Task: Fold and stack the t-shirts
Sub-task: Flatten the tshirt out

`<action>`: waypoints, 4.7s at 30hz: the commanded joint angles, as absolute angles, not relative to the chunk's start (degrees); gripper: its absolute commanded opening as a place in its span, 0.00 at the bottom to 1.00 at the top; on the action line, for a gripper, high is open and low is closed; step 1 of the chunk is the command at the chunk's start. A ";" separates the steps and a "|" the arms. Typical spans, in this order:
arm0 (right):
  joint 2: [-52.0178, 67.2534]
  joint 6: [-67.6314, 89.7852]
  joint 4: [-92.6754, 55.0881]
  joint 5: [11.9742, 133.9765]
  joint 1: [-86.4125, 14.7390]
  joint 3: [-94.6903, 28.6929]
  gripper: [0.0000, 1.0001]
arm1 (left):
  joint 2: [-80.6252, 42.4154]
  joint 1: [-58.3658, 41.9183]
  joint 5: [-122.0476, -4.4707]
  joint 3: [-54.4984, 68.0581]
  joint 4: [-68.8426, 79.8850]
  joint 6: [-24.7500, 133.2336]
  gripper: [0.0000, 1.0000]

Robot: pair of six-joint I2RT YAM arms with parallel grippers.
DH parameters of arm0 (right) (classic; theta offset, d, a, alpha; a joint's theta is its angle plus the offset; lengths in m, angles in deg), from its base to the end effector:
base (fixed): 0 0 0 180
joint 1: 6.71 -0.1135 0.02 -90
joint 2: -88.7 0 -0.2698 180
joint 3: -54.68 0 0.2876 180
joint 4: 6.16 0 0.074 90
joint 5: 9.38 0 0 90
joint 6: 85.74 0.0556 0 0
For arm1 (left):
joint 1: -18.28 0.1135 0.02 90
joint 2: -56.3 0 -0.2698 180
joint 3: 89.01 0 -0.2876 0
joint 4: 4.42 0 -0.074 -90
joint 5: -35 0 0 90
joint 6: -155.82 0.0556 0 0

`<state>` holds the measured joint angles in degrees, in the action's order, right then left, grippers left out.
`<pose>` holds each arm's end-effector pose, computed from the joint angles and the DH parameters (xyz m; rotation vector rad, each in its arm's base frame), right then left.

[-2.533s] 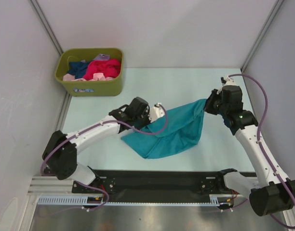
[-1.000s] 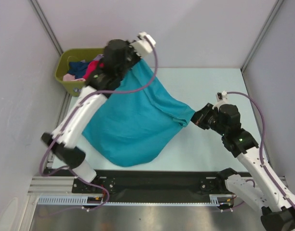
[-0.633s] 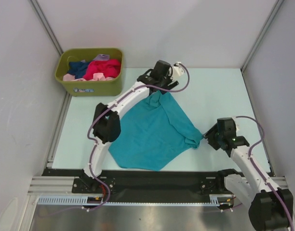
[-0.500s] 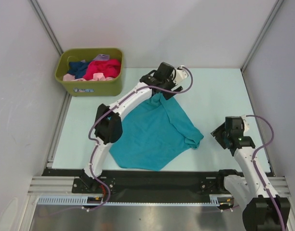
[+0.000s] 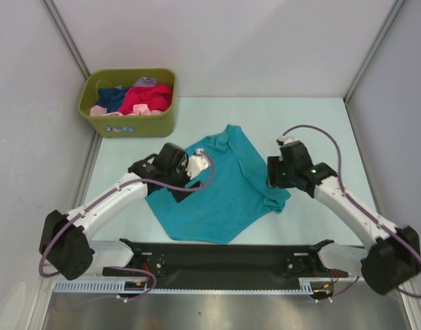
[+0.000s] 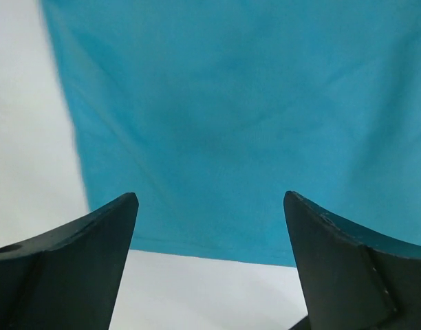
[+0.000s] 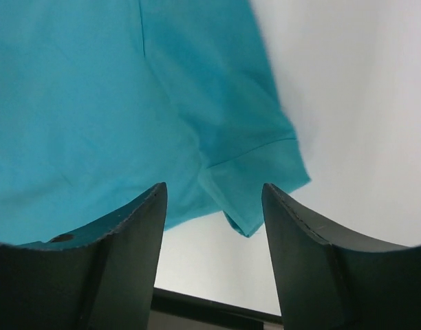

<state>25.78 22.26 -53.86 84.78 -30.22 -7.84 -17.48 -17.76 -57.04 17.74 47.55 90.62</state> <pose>0.2503 0.1045 0.2554 -0.0828 2.4208 0.2463 0.2504 -0.1846 0.2671 1.2741 2.1402 -0.1269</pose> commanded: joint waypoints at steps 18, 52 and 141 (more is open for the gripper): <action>-4.90 18.40 -60.47 95.29 -35.54 -17.13 0.16 | -30.26 -16.71 -39.89 42.13 19.68 105.46 0.00; 21.37 33.44 -53.18 66.73 -5.48 -2.45 0.00 | -28.77 -27.08 -50.53 36.67 21.53 105.81 0.66; 8.21 33.80 -43.95 71.56 2.51 -8.16 0.00 | -27.91 -15.92 -64.23 20.67 48.49 118.29 0.70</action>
